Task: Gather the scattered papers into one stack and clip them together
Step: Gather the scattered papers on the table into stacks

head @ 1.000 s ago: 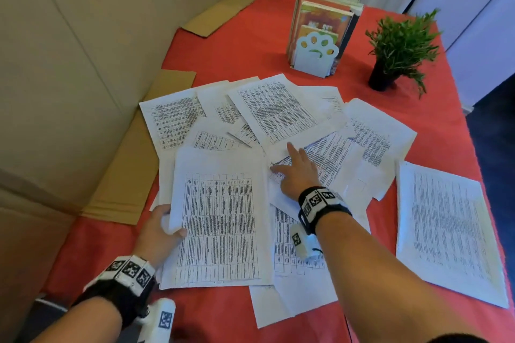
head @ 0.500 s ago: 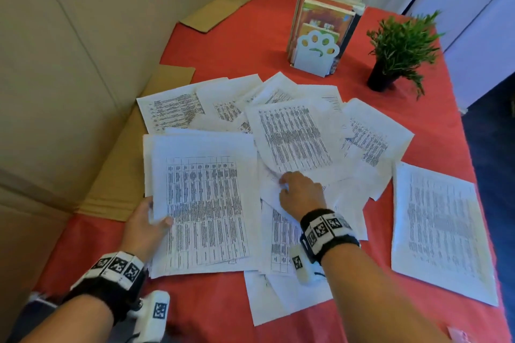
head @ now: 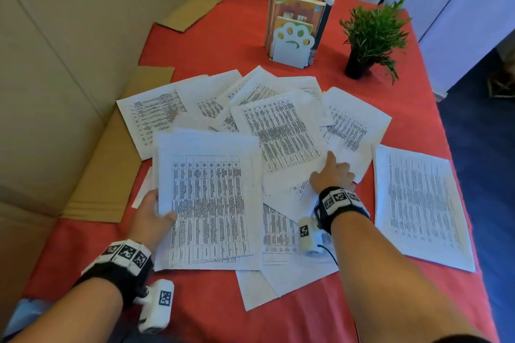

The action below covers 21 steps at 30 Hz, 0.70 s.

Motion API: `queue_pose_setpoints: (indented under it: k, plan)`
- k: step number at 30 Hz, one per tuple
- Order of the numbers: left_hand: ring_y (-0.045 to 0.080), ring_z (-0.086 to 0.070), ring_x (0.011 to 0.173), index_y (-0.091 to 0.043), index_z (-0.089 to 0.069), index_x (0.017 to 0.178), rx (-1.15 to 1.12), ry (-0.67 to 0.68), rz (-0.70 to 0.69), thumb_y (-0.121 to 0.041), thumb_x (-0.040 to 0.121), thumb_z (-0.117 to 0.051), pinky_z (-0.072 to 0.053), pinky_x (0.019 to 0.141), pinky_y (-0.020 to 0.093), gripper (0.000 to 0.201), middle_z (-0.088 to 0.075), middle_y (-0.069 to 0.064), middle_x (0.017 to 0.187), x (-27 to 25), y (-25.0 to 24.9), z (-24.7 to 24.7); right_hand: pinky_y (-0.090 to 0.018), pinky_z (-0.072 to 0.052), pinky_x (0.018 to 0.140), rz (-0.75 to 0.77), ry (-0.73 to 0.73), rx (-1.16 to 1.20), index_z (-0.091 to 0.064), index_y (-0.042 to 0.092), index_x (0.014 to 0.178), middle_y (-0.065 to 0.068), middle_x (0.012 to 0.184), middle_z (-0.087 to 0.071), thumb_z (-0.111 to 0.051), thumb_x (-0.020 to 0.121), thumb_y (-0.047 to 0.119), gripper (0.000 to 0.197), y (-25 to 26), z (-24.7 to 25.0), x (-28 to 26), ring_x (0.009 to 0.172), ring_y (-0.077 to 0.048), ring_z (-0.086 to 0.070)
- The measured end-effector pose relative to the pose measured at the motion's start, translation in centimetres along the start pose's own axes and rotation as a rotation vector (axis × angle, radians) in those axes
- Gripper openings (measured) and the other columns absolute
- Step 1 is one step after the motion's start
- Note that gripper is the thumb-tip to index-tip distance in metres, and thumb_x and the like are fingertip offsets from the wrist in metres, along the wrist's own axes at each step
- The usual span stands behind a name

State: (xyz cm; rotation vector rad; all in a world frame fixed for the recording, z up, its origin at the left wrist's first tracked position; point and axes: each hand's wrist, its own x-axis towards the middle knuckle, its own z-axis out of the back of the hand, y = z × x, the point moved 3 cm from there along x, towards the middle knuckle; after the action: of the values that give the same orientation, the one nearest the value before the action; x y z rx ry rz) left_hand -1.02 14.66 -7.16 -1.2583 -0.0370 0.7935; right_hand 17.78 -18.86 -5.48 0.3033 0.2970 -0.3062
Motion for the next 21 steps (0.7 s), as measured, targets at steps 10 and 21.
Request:
queue_pose_setpoints:
  k: [10,21]
  plan:
    - [0.030,-0.055,0.116,-0.012,-0.041,0.138,0.136,-0.097,-0.045,0.011,0.086,-0.049,-0.045,0.096,0.041,0.058,-0.056,0.010,0.128,-0.9,-0.8,-0.4,-0.039,-0.050,0.087,0.060,-0.014,0.507,-0.027,0.020,0.143,-0.016,0.130,-0.042,-0.041,0.079,-0.013,0.074,-2.3,-0.1,-1.9,0.106,-0.034,-0.055]
    - [0.028,-0.062,0.094,-0.017,-0.063,0.104,-0.058,-0.056,0.105,0.003,0.083,-0.051,-0.051,0.082,0.038,0.031,-0.067,0.006,0.103,-1.1,-1.7,-1.2,-0.028,-0.049,0.060,0.207,0.230,0.386,-0.056,0.040,0.116,-0.003,0.115,-0.057,-0.029,0.074,-0.014,0.073,-5.6,0.1,-3.5,0.084,-0.027,-0.063]
